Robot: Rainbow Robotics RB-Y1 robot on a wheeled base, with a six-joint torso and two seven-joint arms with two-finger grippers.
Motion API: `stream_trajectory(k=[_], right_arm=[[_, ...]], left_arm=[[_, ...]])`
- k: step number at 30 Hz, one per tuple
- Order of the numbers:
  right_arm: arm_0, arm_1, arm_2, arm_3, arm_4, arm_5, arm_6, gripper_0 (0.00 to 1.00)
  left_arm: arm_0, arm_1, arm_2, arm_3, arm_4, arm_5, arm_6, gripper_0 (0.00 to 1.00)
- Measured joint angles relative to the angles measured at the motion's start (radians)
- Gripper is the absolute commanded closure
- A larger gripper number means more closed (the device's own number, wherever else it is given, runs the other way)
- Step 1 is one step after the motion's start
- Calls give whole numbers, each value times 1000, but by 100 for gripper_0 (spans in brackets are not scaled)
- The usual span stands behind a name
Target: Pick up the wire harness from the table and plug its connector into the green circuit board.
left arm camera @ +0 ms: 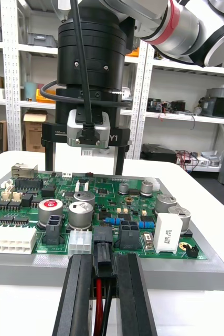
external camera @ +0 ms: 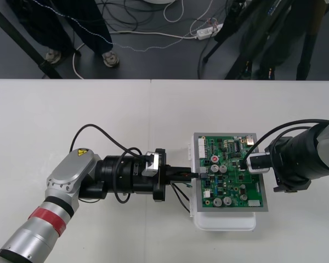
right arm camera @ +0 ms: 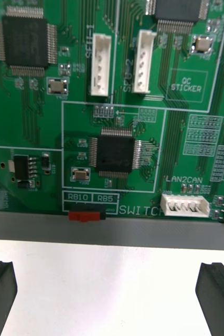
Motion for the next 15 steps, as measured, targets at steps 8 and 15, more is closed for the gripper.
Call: stream_trajectory(k=[8,15], right_arm=[[3,2,0,0,2,34,-2,0],[8,20,0,0,14,38,-57,0]], left_arm=[[0,0,-8,0,-1,8,0,100],[0,0,-9,0,-1,19,0,100]])
